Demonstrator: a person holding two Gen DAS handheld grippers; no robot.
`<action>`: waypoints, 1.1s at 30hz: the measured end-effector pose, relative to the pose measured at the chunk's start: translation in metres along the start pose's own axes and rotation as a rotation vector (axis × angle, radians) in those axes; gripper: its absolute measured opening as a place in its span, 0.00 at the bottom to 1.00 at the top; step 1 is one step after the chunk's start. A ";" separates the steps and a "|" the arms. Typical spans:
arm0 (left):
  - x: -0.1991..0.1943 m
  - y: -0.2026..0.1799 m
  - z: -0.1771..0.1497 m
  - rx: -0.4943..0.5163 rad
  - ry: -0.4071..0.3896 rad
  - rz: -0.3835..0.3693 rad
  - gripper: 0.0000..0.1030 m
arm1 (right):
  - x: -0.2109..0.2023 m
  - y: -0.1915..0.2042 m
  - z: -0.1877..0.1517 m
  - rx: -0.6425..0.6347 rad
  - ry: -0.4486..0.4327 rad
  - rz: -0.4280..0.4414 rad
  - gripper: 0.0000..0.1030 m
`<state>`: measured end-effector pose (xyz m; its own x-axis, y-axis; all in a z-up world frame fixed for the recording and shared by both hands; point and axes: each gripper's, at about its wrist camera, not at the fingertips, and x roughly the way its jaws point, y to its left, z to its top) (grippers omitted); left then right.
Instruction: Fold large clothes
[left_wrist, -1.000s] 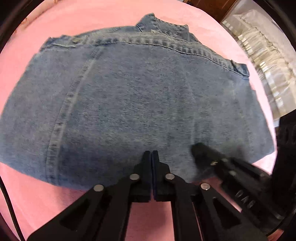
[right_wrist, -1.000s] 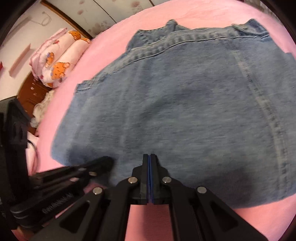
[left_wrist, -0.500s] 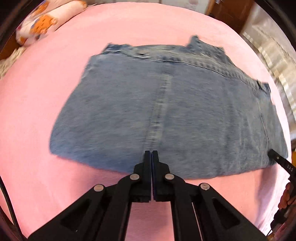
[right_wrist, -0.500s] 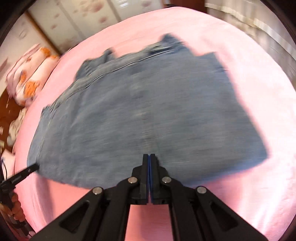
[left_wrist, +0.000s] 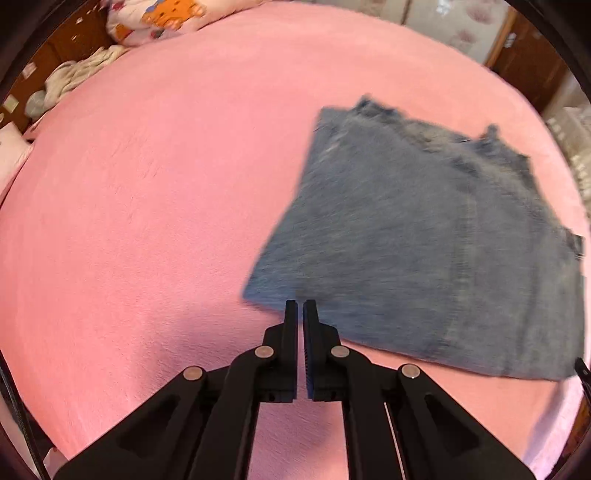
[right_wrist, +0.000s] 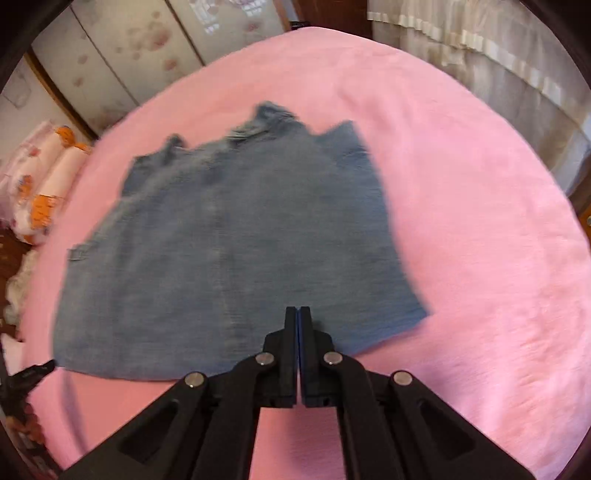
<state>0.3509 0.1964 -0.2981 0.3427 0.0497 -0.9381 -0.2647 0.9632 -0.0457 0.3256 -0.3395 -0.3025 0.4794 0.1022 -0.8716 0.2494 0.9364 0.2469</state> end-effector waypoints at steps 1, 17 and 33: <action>-0.007 -0.007 0.000 0.015 -0.006 -0.038 0.02 | -0.002 0.009 -0.001 -0.004 -0.003 0.030 0.00; 0.031 -0.186 -0.009 0.336 0.146 -0.344 0.02 | 0.061 0.143 -0.023 -0.167 0.124 0.322 0.00; 0.089 -0.212 0.051 0.231 0.156 -0.375 0.02 | 0.121 0.155 0.030 -0.078 0.152 0.373 0.00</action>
<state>0.4828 0.0102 -0.3542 0.2322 -0.3360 -0.9128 0.0651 0.9417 -0.3300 0.4472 -0.1926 -0.3570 0.3937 0.4824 -0.7825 0.0148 0.8478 0.5301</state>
